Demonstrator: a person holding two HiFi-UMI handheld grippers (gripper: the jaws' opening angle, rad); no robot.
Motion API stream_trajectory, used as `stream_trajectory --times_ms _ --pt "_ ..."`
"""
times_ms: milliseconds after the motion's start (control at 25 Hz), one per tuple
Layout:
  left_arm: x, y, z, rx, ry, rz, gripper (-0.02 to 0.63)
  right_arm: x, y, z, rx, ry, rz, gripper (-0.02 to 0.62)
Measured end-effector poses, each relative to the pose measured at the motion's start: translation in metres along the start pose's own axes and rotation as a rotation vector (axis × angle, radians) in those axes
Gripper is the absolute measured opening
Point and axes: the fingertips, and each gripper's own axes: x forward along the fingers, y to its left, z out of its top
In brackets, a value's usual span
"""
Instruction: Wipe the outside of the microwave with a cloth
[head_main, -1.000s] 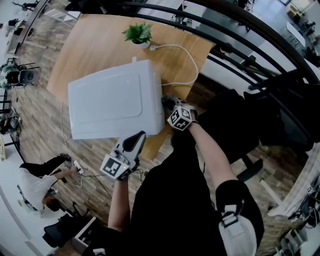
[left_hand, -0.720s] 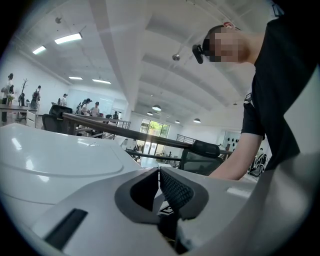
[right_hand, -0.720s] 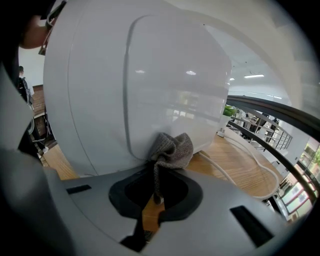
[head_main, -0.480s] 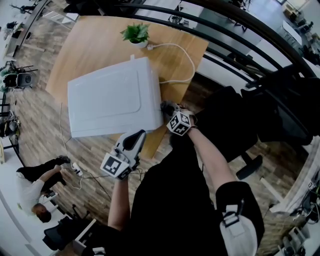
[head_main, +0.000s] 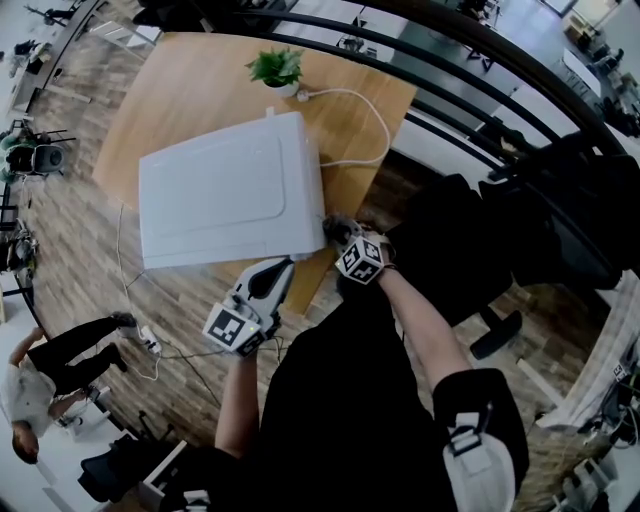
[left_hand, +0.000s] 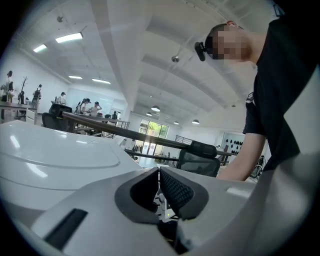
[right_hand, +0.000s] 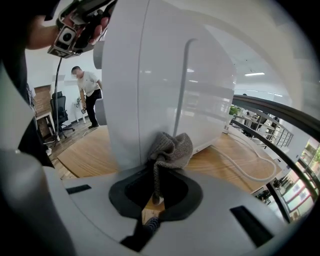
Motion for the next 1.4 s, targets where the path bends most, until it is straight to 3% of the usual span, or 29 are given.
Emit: stream_trajectory --times_ms 480,960,1400 --pt "-0.007 -0.011 0.013 -0.038 -0.069 0.005 0.009 -0.017 0.028 -0.002 0.009 0.004 0.012 0.012" --pt "-0.016 -0.012 -0.004 -0.03 -0.062 0.022 0.009 -0.035 0.058 -0.028 0.076 0.038 0.082 0.012" --pt "-0.025 -0.023 0.003 -0.03 -0.118 0.054 0.009 -0.116 0.039 -0.031 0.306 -0.041 0.031 0.014"
